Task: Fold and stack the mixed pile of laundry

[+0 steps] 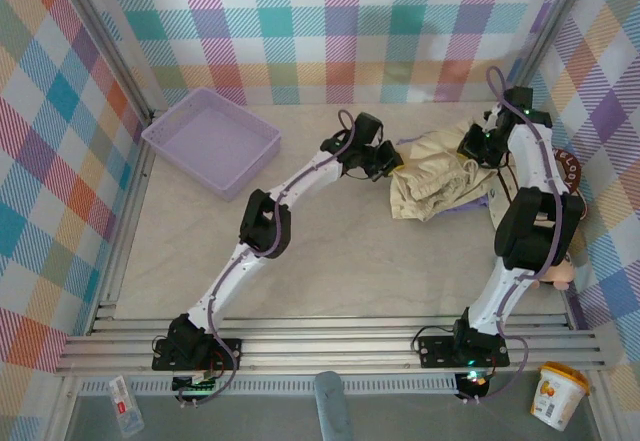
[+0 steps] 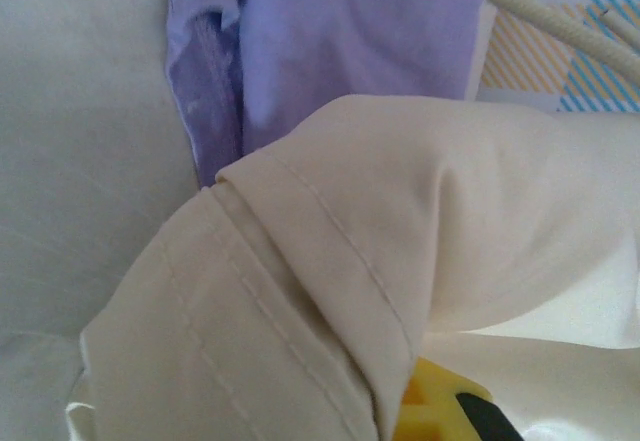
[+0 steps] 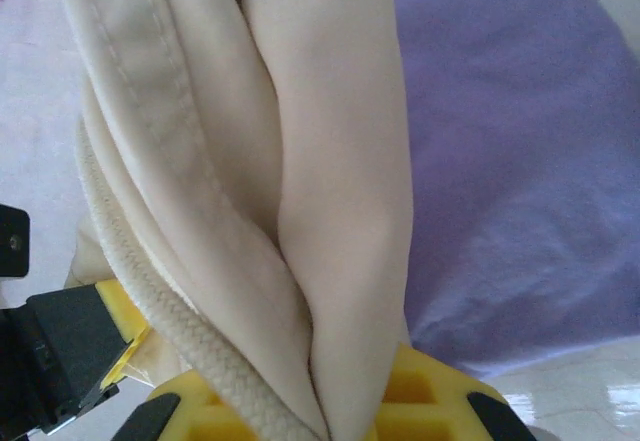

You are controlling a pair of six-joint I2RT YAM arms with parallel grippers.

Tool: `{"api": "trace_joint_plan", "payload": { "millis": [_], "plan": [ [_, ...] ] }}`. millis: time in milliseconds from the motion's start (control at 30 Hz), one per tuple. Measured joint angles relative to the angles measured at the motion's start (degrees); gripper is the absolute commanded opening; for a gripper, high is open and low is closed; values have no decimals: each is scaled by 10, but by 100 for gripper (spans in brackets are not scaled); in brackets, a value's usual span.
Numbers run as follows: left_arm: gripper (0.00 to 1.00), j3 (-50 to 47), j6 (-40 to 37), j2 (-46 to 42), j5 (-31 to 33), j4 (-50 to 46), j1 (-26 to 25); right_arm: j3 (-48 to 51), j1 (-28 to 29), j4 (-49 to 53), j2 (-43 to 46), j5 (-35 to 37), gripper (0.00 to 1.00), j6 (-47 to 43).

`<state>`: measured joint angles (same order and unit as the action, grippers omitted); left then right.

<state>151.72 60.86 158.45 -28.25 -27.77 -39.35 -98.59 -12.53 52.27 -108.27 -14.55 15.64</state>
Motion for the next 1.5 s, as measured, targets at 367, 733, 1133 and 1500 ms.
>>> {"api": "trace_joint_plan", "payload": {
  "millis": [367,733,1133,1500],
  "plan": [
    [100,44,38,32,60,2,5,-63,-60,-46,-126,6,97,12],
    [100,-63,-171,-139,170,-184,61,8,-21,-81,3,0,89,8],
    [100,-614,-330,-619,356,-142,86,322,160,-210,215,53,100,-68],
    [100,-1047,-471,-843,501,34,245,661,159,-560,291,119,99,-121]
  ]
}}
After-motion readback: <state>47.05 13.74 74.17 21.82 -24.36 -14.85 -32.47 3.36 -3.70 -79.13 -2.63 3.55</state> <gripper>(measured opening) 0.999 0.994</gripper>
